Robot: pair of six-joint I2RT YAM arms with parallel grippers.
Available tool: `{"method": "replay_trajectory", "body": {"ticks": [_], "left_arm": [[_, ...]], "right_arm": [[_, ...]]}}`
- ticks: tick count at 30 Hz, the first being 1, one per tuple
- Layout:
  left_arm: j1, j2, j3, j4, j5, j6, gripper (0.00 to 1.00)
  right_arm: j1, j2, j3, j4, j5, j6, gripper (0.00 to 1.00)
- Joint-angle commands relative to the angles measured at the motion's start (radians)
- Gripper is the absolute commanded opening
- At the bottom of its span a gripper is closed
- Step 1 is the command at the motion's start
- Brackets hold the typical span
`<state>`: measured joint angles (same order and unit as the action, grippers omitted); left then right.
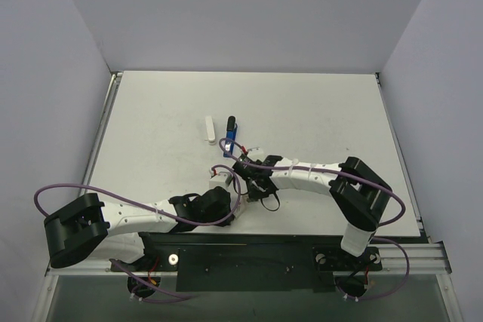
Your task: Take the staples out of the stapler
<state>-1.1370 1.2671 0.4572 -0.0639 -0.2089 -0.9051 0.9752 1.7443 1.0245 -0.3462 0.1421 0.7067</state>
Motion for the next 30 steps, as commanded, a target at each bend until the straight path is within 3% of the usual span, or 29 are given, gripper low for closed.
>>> {"method": "replay_trajectory", "body": {"ticks": [1,30], "left_arm": [[-0.006,0.000,-0.003,0.010,-0.001,0.006,0.00],[-0.010,0.023,0.015,0.004,-0.004,-0.002,0.00]], "right_arm": [[0.020,-0.005,0.013,-0.030,0.008,0.011,0.00],[0.134,-0.150,-0.193,-0.033,0.068,0.120,0.00]]}}
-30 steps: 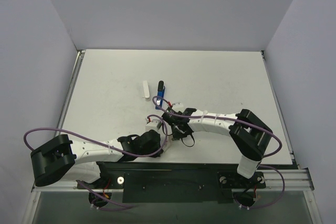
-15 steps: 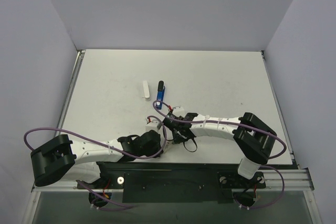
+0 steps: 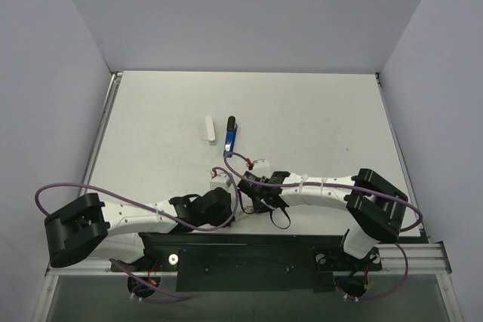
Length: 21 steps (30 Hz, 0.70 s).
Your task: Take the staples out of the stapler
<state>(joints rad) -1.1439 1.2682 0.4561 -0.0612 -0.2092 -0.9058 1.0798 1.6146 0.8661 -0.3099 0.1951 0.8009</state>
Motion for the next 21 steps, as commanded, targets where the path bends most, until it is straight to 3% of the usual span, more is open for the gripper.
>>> {"method": "replay_trajectory", "body": {"ticks": [1,21], "left_arm": [[-0.004,0.026,0.019,0.000,-0.006,-0.001,0.00],[-0.019,0.068,0.046,0.000,-0.006,0.002,0.00]], "right_arm": [[0.035,-0.024,-0.039,-0.067,0.015,0.029,0.00],[0.049,-0.039,-0.058,0.008,-0.014,0.017,0.00]]}}
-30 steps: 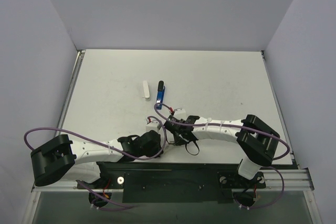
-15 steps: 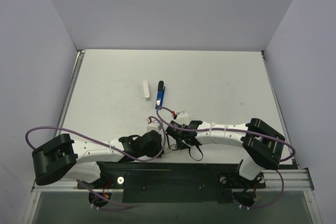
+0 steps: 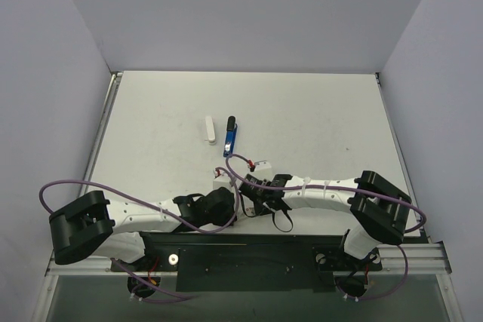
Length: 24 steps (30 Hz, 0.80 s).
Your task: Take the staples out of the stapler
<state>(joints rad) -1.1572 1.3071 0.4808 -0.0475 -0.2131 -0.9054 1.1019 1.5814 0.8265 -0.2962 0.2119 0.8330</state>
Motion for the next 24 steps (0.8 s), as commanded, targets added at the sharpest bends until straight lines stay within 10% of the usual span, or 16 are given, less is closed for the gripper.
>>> {"method": "replay_trajectory", "body": {"ticks": [1,24], "left_arm": [[-0.007,0.032,0.021,-0.014,-0.002,0.002,0.00],[-0.007,0.027,-0.015,0.078,0.014,0.054,0.00]], "right_arm": [[0.026,-0.004,-0.015,-0.001,-0.034,-0.037,0.00],[-0.024,-0.055,-0.043,0.164,-0.187,-0.146,0.00]]}}
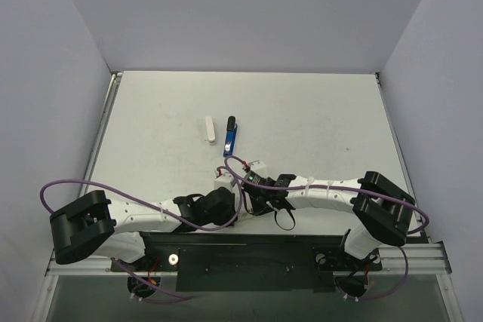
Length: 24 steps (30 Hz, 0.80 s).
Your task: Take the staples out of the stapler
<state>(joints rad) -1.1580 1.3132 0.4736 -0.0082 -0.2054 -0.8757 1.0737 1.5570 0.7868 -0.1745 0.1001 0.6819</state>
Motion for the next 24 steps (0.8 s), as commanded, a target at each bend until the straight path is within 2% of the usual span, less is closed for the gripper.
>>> {"method": "replay_trajectory", "body": {"ticks": [1,6,17,24], "left_arm": [[-0.006,0.023,-0.006,0.042,0.006,0.024,0.00],[-0.006,0.015,-0.007,0.043,0.001,0.023,0.00],[-0.005,-0.017,-0.001,0.020,-0.015,0.038,0.00],[-0.005,-0.045,-0.003,0.010,-0.025,0.037,0.00]], "right_arm": [[0.005,-0.034,-0.004,0.041,-0.080,0.007,0.00],[-0.020,-0.067,-0.026,0.041,-0.091,0.028,0.02],[-0.104,-0.233,-0.096,0.017,-0.135,0.044,0.22],[-0.142,-0.314,-0.150,-0.008,-0.115,0.050,0.25]]}}
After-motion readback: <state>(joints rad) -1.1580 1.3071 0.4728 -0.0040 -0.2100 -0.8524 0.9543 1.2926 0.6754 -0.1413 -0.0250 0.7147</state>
